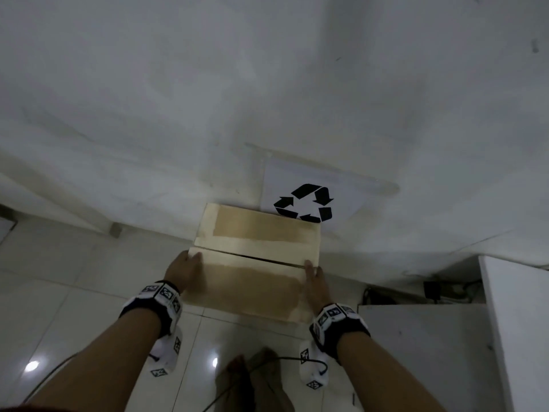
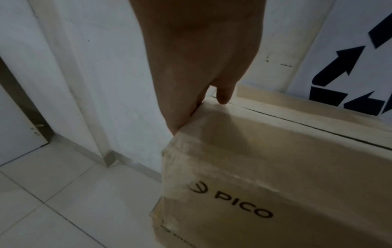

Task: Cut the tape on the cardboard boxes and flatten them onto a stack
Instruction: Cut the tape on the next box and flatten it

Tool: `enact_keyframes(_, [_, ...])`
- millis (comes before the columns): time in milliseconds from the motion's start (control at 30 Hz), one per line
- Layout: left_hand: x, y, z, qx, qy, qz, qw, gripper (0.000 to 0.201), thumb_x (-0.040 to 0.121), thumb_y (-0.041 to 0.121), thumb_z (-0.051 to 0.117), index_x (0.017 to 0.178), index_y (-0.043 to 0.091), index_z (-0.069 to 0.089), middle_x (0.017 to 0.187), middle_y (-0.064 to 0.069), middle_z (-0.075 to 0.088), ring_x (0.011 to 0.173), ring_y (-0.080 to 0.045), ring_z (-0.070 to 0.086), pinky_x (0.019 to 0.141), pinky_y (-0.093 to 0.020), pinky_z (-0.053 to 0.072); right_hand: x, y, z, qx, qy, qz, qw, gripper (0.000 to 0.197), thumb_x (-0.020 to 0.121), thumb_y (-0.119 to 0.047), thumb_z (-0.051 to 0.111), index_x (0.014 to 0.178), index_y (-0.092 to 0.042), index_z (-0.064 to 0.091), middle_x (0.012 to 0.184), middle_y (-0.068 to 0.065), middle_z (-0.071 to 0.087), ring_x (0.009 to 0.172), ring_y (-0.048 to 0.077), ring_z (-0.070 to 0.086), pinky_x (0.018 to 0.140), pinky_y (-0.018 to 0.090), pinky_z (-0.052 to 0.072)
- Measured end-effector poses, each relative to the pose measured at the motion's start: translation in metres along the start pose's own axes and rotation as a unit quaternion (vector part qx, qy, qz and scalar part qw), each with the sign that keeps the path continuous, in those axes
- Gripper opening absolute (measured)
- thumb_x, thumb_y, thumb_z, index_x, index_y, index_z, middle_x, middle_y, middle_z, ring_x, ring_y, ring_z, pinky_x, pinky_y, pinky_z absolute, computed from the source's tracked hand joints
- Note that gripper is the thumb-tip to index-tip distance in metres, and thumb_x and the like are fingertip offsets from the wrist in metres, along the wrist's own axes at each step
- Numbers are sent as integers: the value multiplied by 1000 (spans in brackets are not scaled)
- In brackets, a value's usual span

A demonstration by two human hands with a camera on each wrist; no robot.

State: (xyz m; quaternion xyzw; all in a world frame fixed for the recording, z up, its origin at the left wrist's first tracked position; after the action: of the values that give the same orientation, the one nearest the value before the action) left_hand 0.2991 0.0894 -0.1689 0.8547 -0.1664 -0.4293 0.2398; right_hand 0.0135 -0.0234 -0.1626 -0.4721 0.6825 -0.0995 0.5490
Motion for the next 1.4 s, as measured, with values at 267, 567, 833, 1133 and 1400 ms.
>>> enact_keyframes(267, [-45, 17, -5, -74, 26, 42, 996, 34, 94, 38, 57, 100, 6, 64, 99, -13, 66, 89, -30, 59, 75, -36, 43, -24, 8, -36, 41, 4, 8, 999, 51, 102, -49, 36, 133, -13, 54, 122, 14, 62, 97, 28, 62, 47, 15, 42])
enact_keyframes(567, [-184, 79, 24, -108, 57, 141, 982, 50, 83, 57, 62, 70, 11, 48, 63, -4, 53, 64, -23, 54, 59, -33, 37, -98, 31, -154, 152, 74, 5, 986, 55, 91, -66, 48, 122, -24, 64, 119, 3, 66, 108, 24, 61, 99, 49, 49])
enact_keyframes(833, [-265, 147, 93, -93, 3, 291, 952, 43, 81, 65, 54, 114, 38, 58, 84, 1, 61, 78, -15, 58, 65, -30, 46, -147, 23, -289, 140, 181, -82, 970, 48, 96, -58, 45, 101, -17, 69, 99, 8, 71, 93, 28, 66, 88, 50, 55])
enact_keyframes(1133, [-378, 217, 197, -89, -50, 411, 906, 42, 91, 48, 55, 130, 32, 54, 96, 4, 62, 86, -15, 57, 69, -26, 43, -195, 82, -468, 90, 255, -155, 950, 75, 80, -83, 34, 120, -29, 66, 117, 0, 68, 114, 29, 58, 102, 53, 45])
enact_keyframes(1400, [-461, 265, 315, -186, -219, 378, 880, 45, 101, 12, 47, 144, 23, 42, 120, -16, 61, 84, -24, 67, 59, -27, 58, -254, 146, -594, 176, 221, -191, 940, 25, 105, -21, 42, 117, -24, 63, 94, 1, 64, 67, 18, 61, 51, 23, 38])
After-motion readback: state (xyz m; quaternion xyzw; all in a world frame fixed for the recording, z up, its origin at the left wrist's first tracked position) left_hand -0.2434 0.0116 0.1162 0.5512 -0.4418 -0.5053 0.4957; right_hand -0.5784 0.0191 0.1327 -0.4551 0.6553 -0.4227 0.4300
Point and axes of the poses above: each hand's wrist, its own x-axis towards the middle knuckle, its own z-axis out of the palm, y = z × x, the point moved 1 cm from there along x, towards the middle knuckle
